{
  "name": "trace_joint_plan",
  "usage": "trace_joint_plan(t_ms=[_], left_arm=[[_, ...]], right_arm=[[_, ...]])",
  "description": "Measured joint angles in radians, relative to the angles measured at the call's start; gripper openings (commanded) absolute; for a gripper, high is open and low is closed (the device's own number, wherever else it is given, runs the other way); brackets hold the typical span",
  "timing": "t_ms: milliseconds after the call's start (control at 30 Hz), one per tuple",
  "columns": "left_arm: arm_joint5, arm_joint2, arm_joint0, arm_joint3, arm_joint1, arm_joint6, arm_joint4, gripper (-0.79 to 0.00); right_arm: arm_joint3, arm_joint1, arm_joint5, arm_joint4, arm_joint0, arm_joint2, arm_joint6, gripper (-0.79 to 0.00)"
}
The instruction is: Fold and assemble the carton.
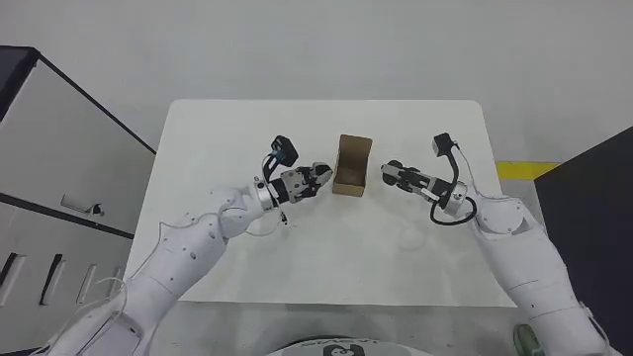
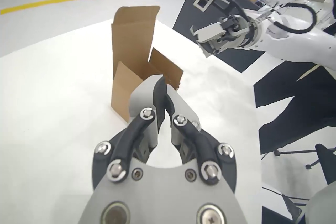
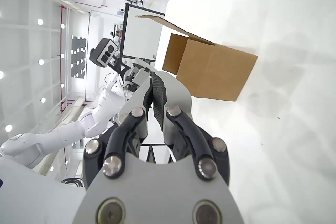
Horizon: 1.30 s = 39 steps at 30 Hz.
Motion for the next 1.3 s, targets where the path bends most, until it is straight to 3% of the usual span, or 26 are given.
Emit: trace_joint_plan(t_ms=[233,367,667,933,1300], left_arm=[[0.027,-0.002,0.006,-0.017,-0.002,0.005,0.009,-0.785],[0.099,0.018,-0.018,-0.030,-0.019,-0.013,0.031,-0.785],[0.212,0.080,-0.080,0.051,-0.063,0.017,0.121,-0.785],[0.174,0.111,-0.105,0.107,-0.092,0.024,0.114,-0.785],[0.147,0.121,-0.100,0.118,-0.111,0.004,0.103,-0.785]], right_arm=[[-0.004,-0.001,0.004,-0.029,-0.002,-0.010,-0.013,-0.785],[0.014,-0.005,-0.007,-0.065,0.019,-0.031,-0.035,-0.785],[0.064,-0.018,-0.010,-0.119,0.075,-0.083,-0.074,-0.785],[0.093,-0.030,-0.020,-0.173,0.119,-0.126,-0.119,-0.785],[0.142,-0.043,-0.040,-0.226,0.185,-0.169,-0.125,-0.785]])
